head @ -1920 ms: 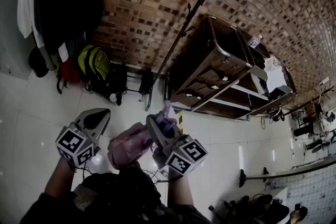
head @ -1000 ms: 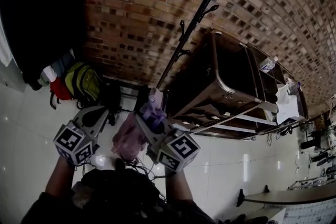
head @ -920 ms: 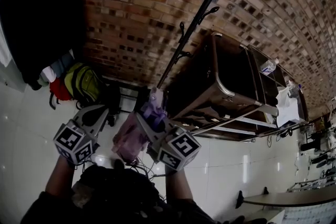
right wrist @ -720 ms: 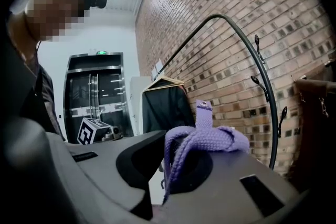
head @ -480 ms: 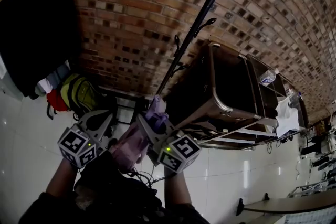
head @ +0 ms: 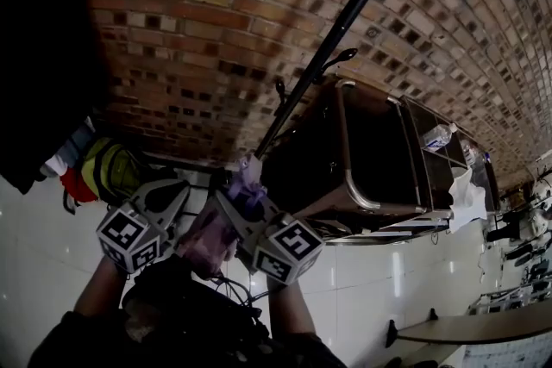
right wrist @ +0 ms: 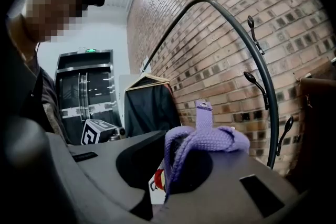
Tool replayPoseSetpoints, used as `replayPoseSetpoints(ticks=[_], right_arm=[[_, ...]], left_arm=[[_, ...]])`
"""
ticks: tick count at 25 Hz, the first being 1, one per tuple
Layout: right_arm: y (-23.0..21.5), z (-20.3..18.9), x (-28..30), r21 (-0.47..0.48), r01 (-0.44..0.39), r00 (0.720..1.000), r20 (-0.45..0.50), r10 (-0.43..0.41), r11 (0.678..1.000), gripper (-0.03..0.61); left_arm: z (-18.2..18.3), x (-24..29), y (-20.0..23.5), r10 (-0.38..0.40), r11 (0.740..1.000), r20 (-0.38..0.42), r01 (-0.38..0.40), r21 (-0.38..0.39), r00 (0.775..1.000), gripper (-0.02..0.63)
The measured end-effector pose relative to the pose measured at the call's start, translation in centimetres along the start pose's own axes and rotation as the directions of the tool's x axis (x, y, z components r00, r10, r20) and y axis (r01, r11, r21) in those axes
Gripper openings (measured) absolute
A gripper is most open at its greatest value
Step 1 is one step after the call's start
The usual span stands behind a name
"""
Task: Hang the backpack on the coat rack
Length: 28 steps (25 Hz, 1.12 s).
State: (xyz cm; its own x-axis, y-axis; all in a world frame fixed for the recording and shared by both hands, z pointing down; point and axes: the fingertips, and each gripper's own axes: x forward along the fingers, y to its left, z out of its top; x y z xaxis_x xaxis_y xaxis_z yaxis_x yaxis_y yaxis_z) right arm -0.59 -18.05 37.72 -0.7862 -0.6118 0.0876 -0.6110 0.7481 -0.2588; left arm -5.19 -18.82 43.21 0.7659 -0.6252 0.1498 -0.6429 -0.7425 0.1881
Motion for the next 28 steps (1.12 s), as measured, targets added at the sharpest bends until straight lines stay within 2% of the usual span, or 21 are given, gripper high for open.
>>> replayPoseSetpoints(ticks=[8, 21, 28], right_arm=[[-5.8, 3.7, 5.8, 0.009, 0.011, 1.000, 0.006, -0.011, 1.000, 0.005], [-13.3, 10.7, 12.7, 0.007, 0.037, 0.999, 0.014, -0.037, 0.999, 0.005], [-16.3, 15.8, 11.8, 0.000, 0.054, 0.993, 0.108, -0.053, 0.999, 0.006]], left_arm=[[2.0, 5.0, 5.7, -0.034, 0.999, -0.020, 0.034, 0.000, 0.999, 0.014], [5.8, 11.8, 13.4, -0.076, 0.997, 0.006, 0.076, -0.001, 0.997, 0.014], [6.0, 14.9, 14.7, -0.059, 0.998, 0.002, 0.059, -0.028, 0.998, 0.014]])
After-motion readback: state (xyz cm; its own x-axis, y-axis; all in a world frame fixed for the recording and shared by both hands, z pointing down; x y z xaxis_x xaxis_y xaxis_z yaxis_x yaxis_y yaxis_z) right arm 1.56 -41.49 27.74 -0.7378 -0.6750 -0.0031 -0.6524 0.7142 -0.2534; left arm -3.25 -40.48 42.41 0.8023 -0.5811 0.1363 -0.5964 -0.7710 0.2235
